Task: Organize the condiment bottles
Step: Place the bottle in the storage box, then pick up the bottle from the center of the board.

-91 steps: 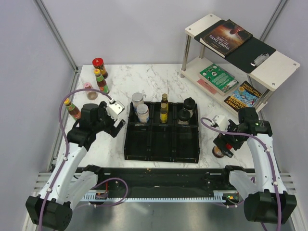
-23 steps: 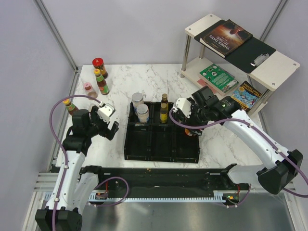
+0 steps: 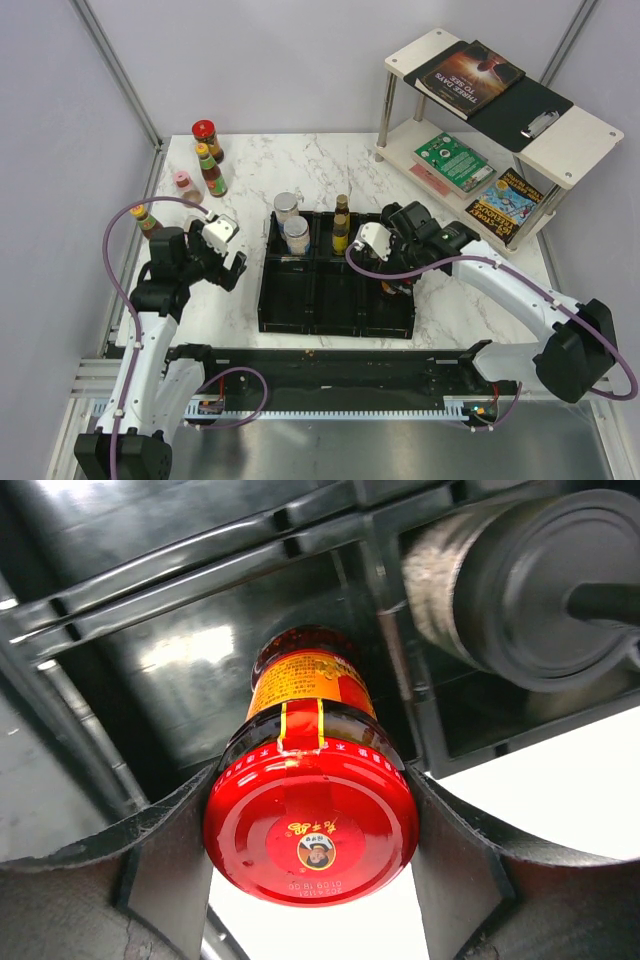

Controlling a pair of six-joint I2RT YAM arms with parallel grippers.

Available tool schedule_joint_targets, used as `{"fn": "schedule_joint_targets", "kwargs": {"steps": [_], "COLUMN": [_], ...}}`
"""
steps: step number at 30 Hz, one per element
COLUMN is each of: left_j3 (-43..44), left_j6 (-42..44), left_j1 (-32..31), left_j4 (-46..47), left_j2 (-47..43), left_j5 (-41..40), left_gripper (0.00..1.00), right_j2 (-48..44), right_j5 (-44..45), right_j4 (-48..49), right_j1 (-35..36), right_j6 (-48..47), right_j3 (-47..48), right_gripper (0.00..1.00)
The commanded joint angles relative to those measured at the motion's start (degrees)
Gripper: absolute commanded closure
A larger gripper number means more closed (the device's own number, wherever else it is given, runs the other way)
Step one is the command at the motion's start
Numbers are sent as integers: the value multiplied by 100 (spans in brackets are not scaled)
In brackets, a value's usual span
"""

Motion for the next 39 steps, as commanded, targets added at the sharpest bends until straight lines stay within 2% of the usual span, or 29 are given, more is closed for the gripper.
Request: {"fn": "schedule_joint_targets", "kwargs": {"steps": [1,3,6,9,10,12,13,19,25,32,34,39], "left_j3": [-16,-25,-8,-16,-8,-25,-17,36,756,1846,2013,2225], "left_j6": [-138,-120,-129,-129,-120,-129,-129,-147,-59,38,-76,-463], "left_j1": [29,29,29,29,29,186,196,223,223,214,258,705], "left_j4": [123,114,114,114,123,114,114,123,237,843,835,738], "left_j2": [30,38,30,21,21,21,30,3,441,1434,1620,1918], "left_j5": [205,205,197,197,196,205,205,162,-146,-848,-1138,-1096], "left_gripper": [1,1,1,0,1,1,1,1,0,1,1,1], "right_j2": [-187,-143,-46,-28,-37,-116,-142,-721,-1978,-3603,-3772,-4045], "right_j5": [425,442,434,425,425,381,363,214,231,1011,1197,1514], "right_j4": [871,958,1064,1152,1170,1179,1144,652,502,1967,2249,2875], "right_j1": [0,9,9,9,17,9,9,9,-18,-184,-255,-360], "right_j6": [73,64,73,90,90,73,64,-94,-358,-253,-156,-59], "right_j3": [-99,-170,-196,-187,-196,-196,-187,67,-81,-1494,-1724,-2279], "right_gripper": [100,100,89,61,42,22,2,2,2,2,2,2]}}
